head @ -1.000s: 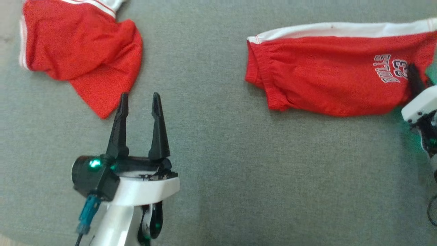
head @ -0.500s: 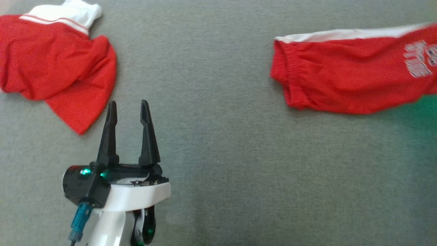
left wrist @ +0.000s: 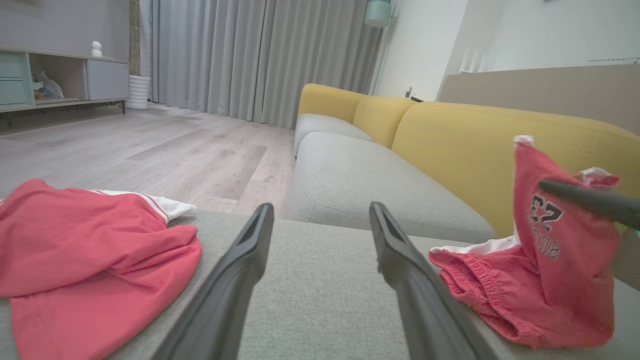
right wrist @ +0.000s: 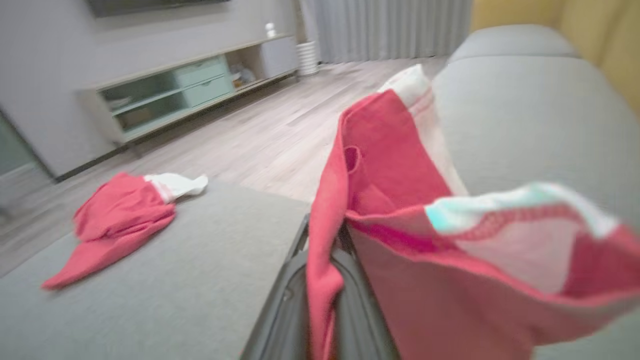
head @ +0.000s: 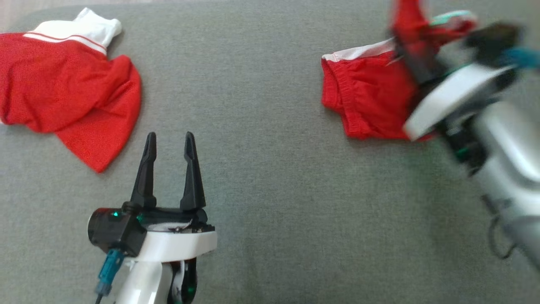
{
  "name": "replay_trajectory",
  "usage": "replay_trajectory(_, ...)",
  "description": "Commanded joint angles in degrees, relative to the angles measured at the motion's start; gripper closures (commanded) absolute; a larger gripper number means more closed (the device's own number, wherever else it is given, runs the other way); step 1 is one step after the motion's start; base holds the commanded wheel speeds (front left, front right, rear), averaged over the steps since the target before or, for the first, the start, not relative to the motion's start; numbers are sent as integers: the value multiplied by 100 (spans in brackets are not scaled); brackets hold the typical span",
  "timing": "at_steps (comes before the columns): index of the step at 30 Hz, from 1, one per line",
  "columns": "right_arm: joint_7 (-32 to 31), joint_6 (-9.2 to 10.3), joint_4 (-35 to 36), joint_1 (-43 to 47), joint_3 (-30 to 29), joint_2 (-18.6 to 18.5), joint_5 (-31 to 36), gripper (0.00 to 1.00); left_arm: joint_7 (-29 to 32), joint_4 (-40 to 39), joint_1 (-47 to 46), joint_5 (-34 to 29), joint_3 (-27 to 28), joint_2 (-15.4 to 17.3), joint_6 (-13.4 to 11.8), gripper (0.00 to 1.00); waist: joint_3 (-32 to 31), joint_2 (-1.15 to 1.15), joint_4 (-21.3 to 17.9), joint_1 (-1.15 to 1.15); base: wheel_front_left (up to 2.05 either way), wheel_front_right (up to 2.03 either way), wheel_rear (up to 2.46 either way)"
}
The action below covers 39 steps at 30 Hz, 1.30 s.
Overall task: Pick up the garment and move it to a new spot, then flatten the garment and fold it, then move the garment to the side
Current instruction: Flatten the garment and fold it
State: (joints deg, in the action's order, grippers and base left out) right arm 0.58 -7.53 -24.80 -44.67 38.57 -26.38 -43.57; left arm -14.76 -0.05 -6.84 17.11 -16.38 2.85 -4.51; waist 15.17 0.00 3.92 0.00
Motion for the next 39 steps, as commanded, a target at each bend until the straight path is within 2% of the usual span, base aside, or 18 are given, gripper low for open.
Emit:
replay_trajectory(1, -73, 4, 191, -21, 197, 81, 100, 100, -24, -149, -42, -3, 129, 3, 5, 0, -32, 0, 59, 0, 0, 0, 0)
replay_trajectory(2, -149, 4, 226, 8, 386, 177, 141, 89, -24, -136, -33, 25, 101, 3, -2, 0, -44, 0, 93, 0, 0, 0, 0)
replay_trajectory(3, -198, 4, 249, 45, 533, 252, 170, 0, -24, -130, -30, 55, 68, 3, -10, 0, -52, 0, 132, 0, 0, 0, 0)
replay_trajectory(6, -122, 4, 327, 180, 753, 334, 296, 0, -24, -138, -21, 134, -15, 3, -56, 0, -85, 0, 232, 0, 0, 0, 0)
replay_trajectory(9, 141, 4, 425, 388, 638, 266, 400, 0, -24, -157, 38, 191, -51, 3, -106, 0, -145, 0, 290, 0, 0, 0, 0)
replay_trajectory(18, 447, 4, 547, 1623, -707, -138, 726, 0, -24, -222, 292, 210, -85, 3, -154, 0, -368, 0, 465, 0, 0, 0, 0)
replay_trajectory(19, 417, 4, 582, 1756, -835, -183, 767, 12, -24, -228, 312, 207, -93, 3, -149, 0, -379, 0, 500, 0, 0, 0, 0)
replay_trajectory(20, 366, 4, 628, 1885, -957, -222, 794, 68, -24, -233, 325, 205, -104, 3, -146, 0, -379, 0, 541, 0, 0, 0, 0)
replay_trajectory(21, 276, 4, 682, 2007, -1052, -259, 800, 100, -24, -241, 332, 205, -111, 3, -151, 0, -375, 0, 580, 0, 0, 0, 0)
replay_trajectory(27, -278, 4, 781, 2242, -1578, -431, 999, 100, -24, -269, 332, 296, -180, 3, -181, 0, -306, 0, 838, 0, 0, 0, 0)
replay_trajectory(35, -957, 4, 223, 1810, -1786, -515, 976, 100, -24, -251, 232, 465, -341, 3, -250, 0, -116, 0, 1258, 0, 0, 0, 0)
replay_trajectory(39, -962, 4, -131, 1338, -1847, -582, 1011, 100, -24, -249, 155, 549, -410, 3, -279, 0, 21, 0, 1450, 0, 0, 0, 0)
